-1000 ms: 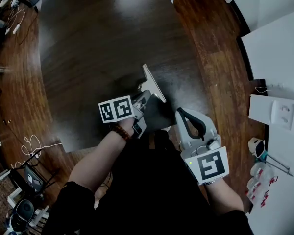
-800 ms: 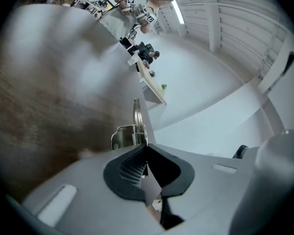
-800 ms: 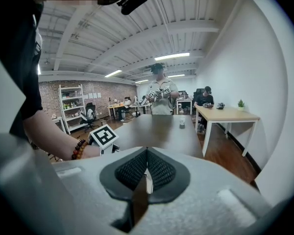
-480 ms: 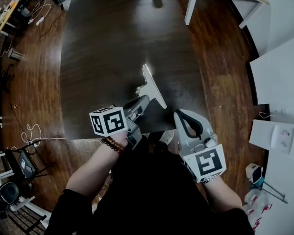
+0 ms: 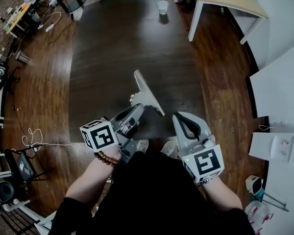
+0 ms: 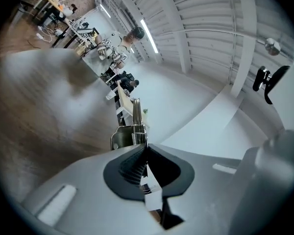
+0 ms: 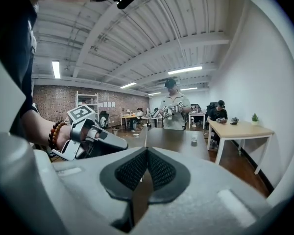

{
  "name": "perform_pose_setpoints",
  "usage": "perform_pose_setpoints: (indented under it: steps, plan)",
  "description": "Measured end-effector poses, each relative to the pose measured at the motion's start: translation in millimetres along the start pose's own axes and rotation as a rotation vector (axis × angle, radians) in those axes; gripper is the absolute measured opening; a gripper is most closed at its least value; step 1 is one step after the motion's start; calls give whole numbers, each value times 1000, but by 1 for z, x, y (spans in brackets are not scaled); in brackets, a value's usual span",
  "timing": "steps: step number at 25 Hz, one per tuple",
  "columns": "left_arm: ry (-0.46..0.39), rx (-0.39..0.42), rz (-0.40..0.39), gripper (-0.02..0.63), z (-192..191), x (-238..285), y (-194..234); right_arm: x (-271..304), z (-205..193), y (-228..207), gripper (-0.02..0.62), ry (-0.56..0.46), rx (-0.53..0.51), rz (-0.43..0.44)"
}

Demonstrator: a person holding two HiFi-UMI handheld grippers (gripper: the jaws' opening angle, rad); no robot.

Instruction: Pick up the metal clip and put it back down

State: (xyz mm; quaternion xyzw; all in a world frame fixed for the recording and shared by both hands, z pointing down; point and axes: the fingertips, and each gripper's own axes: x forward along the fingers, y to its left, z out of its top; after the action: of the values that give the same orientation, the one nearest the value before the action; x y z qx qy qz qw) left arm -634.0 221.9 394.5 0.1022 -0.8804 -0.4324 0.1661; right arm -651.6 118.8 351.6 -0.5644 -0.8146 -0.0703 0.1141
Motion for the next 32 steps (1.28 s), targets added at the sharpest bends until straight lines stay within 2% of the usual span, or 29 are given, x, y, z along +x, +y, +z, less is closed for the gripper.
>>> perform_pose_setpoints:
  steps: [8,23,28,32]
  plan:
    - [34,31,-48,26,25,-27,0,16,13,32,-11,6,3,-48]
    - [74,21,-142,28,32,-36,8,19,21,50,-11,16,-8,-161]
    - [129,36,-191,26,31,-38,7,14,24,56,-11,13,-3,-234]
    - [203,41,-252,26,26,-37,-1,4,25,59,-11,13,25,-337]
